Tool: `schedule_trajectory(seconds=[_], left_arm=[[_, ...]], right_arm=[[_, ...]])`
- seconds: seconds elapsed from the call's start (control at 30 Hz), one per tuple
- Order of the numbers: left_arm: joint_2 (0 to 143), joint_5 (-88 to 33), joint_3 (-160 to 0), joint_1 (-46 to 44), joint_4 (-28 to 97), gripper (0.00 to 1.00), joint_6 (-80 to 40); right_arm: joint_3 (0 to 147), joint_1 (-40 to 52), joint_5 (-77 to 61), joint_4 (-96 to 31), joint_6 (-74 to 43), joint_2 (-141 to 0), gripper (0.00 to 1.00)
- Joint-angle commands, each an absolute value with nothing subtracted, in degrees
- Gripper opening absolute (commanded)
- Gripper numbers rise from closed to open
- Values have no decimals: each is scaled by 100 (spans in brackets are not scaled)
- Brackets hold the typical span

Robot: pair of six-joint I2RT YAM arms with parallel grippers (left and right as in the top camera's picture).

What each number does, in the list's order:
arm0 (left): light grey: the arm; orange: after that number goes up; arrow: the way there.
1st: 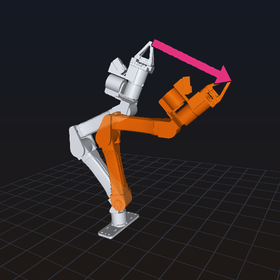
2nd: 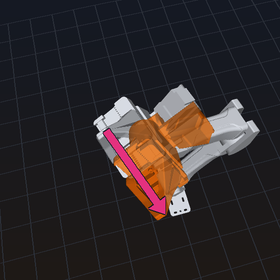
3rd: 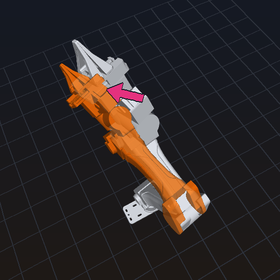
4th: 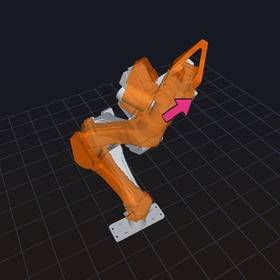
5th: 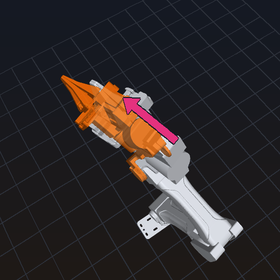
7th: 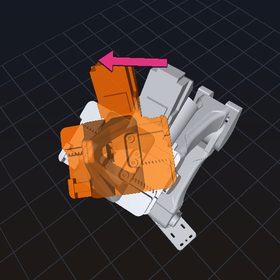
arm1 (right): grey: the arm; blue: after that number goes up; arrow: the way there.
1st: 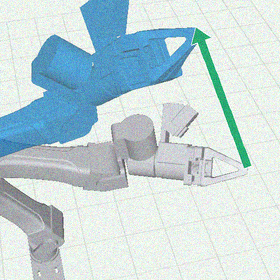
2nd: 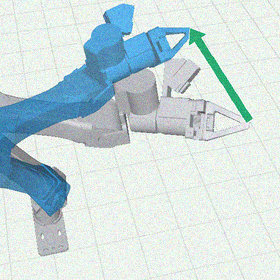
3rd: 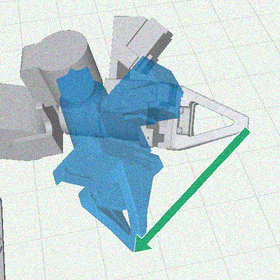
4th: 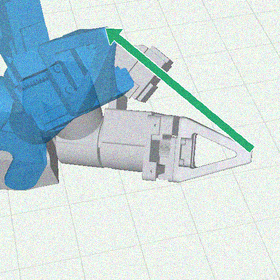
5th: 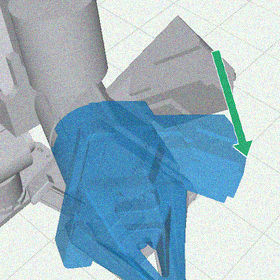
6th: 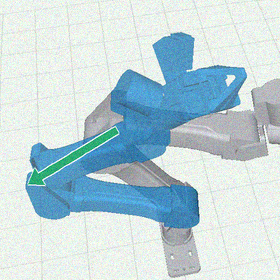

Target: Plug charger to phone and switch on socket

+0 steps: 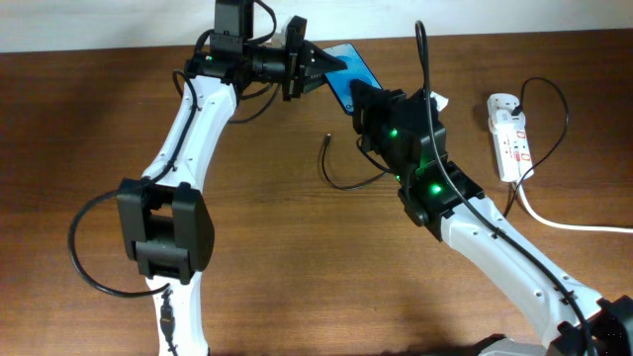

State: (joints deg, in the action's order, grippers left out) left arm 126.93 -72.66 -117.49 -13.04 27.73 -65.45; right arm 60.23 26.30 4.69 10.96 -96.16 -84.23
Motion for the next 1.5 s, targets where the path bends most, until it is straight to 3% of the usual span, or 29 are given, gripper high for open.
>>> schedule_trajectory(seconds=[0.0, 0.13, 0.2, 0.4, 0.5, 0.67, 0.87, 1.0, 1.1, 1.27, 1.37, 1.47], left_arm=[[12630, -7572, -11804, -1352, 2744, 15, -6490], [12630, -7612, -11804, -1374, 2742, 13, -6488], [12630, -7609, -11804, -1417, 2744, 1, -6488], [12630, -7596, -11804, -1437, 2742, 0, -6486], [12630, -7494, -11804, -1422, 2742, 0, -6333], [12630, -7297, -11804, -1382, 2740, 0, -6200], [12630, -7199, -11802, -1046, 2749, 0, -5889], [12630, -7205, -11802, -692, 2792, 0, -5671], [12630, -7338, -11802, -482, 2906, 0, -5553], [12630, -7703, -11802, -331, 2919, 0, -5041], [12630, -8259, -11802, -329, 2919, 0, -5043], [12630, -8930, -11802, -231, 2919, 0, -5050]], right_arm=[[6119, 2668, 521, 1103, -9358, -8438, 4], [6119, 2668, 521, 1153, -9408, -8473, 4], [6119, 2668, 521, 1160, -9417, -8475, 4], [6119, 2668, 521, 1140, -9415, -8475, 5], [6119, 2668, 519, 1138, -9413, -8475, 18], [6119, 2668, 519, 1135, -9391, -8475, 25], [6119, 2536, 491, 1135, -9325, -8468, 55], [6119, 2093, -207, 1109, -8427, -8414, 68], [6119, 1638, -578, 668, -7557, -8309, 72], [6119, 943, -2095, -499, -5234, -8187, 71], [6119, 823, -2359, -1415, -4261, -8189, 63], [6119, 895, -2523, -1962, -3505, -8191, 62]])
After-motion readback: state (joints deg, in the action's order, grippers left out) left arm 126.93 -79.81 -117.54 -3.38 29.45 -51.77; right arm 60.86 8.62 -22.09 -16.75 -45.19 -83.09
